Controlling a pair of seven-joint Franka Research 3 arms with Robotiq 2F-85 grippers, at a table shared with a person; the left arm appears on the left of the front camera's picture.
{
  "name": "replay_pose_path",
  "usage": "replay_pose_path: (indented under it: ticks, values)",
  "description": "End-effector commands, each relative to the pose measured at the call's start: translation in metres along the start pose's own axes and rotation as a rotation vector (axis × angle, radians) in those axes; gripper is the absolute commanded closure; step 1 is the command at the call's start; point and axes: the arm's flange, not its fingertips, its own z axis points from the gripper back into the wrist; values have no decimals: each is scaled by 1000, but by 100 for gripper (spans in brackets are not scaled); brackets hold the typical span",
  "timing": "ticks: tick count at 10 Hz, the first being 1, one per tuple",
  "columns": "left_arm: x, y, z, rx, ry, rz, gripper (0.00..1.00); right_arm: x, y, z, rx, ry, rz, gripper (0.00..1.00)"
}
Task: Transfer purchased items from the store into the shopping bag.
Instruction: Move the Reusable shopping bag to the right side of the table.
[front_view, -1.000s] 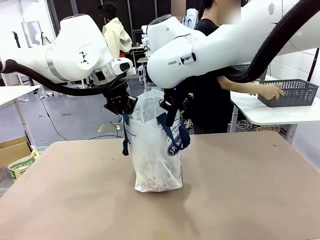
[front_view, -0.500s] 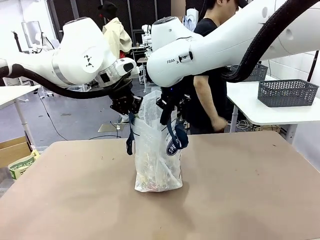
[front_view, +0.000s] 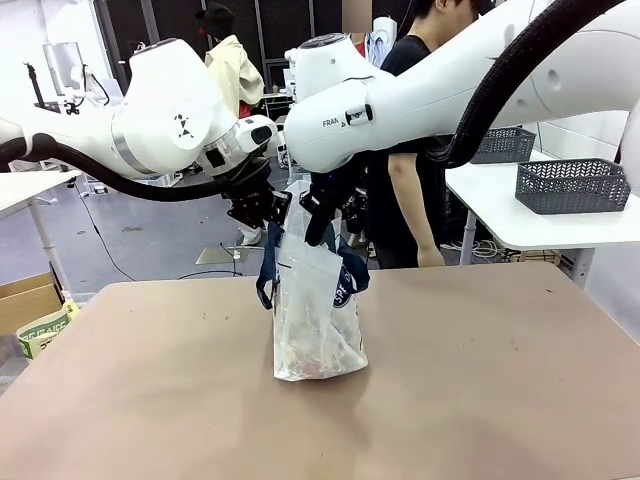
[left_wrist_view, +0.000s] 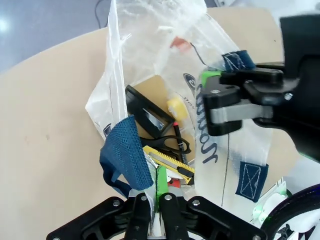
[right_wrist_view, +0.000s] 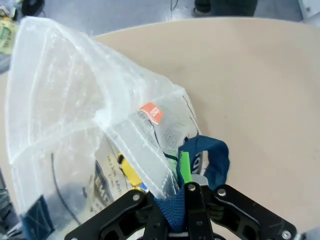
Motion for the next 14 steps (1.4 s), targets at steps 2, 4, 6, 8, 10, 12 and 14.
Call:
replay_pose_path:
  ticks: [2,4,6,8,10,12,14]
  values:
    - [4,1,4,-42,-39,-21,100,10,12,-6,57,6,-38,100]
    - [5,2,1,-50,-47,-21,100,10,13,-5,64,2,-59,100]
    - [6,0,1,-53,-53,-15,100,11,15,-6,75,2,-70,100]
    - [6,0,2,-58,-58,4,100,12,12,-7,80,4,-80,100]
    - [2,0,-2,-15,-19,-1,100,10,10,-4,53,9,-42,100]
    - [2,0,-2,-15,-19,-1,100,10,10,-4,53,9,-42,100]
    - [2,0,-2,-15,-19,-1,100,10,10,-4,53,9,-42,100]
